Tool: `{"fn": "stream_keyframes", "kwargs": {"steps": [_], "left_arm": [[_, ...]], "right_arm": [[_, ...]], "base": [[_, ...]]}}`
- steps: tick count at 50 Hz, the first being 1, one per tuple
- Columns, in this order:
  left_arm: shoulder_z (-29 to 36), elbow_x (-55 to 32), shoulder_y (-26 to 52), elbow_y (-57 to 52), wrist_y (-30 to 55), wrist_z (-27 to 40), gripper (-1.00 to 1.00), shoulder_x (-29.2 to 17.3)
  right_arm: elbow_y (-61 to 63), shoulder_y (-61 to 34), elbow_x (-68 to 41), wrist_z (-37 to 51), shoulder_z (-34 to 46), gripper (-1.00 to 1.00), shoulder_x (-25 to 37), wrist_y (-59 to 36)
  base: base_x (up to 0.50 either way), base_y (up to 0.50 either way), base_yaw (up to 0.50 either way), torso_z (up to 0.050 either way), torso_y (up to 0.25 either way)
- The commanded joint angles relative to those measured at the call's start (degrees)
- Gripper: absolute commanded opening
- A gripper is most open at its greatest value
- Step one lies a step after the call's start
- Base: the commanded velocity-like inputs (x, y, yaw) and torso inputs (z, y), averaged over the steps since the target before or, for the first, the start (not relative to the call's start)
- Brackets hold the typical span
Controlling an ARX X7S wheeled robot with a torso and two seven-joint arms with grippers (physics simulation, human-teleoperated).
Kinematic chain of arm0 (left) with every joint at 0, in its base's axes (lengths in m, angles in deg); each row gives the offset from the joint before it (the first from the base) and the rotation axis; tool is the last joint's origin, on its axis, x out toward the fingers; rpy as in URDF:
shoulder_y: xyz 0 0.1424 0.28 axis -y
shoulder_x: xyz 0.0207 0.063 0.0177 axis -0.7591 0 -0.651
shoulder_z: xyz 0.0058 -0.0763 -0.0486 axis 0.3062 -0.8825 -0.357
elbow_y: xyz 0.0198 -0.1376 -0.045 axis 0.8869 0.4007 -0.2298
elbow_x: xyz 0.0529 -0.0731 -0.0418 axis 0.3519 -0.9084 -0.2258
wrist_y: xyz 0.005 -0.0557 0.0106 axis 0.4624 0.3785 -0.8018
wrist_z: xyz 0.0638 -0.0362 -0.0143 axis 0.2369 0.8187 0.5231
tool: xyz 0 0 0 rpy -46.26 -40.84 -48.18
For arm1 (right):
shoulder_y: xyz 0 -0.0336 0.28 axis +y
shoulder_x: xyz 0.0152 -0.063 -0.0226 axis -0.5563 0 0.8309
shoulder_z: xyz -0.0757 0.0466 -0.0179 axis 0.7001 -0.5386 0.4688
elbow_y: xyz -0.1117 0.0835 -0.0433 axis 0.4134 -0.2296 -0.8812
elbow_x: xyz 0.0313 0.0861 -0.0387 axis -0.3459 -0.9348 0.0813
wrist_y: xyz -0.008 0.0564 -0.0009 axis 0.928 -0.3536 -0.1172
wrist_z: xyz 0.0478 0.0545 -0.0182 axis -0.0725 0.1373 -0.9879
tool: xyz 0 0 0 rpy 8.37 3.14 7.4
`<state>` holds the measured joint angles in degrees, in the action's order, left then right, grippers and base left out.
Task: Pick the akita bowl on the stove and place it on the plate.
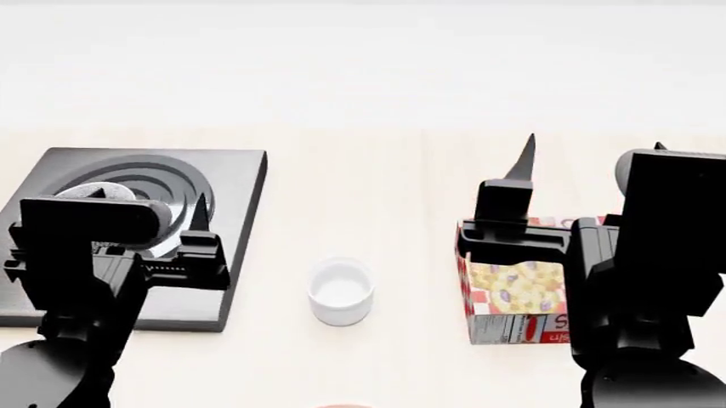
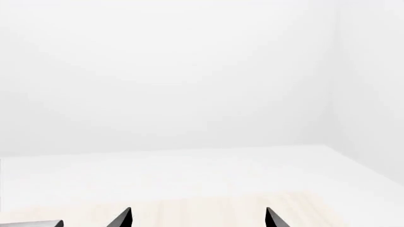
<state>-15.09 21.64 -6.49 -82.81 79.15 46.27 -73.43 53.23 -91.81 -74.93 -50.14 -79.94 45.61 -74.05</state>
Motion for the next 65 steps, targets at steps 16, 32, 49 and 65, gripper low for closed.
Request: {"fn": "stream_keyframes", "kwargs": {"steps": [16,32,49,65], "left_arm": [[1.49,2.14,27.37,16.29,5.54,-2.39,1.00,0.43],[4.82,5.09,40.67,39.91,0.95,-4.87,1.00,5.39],[4.43,5.04,50.20,65.73,-6.32,-5.96,1.00,9.12],[1.17,0.88,53.00,75.42,-12.62,-6.57,1.00,10.92]], "right_arm": [[-0.21,-0.04,-0.53,0.31,0.86,1.00,0.81,0.45],[-0.14,-0.23,-1.17,0.60,0.98,1.00,0.92,0.11],[-0.17,-0.04,-1.59,1.01,0.92,1.00,1.09,0.44],[-0.38,-0.01,-1.99,1.32,0.91,1.00,1.28,0.78]], "base": [[0.00,0.00,0.00,0.000,0.000],[0.00,0.00,0.00,0.000,0.000],[0.00,0.00,0.00,0.000,0.000],[0.00,0.00,0.00,0.000,0.000]]}}
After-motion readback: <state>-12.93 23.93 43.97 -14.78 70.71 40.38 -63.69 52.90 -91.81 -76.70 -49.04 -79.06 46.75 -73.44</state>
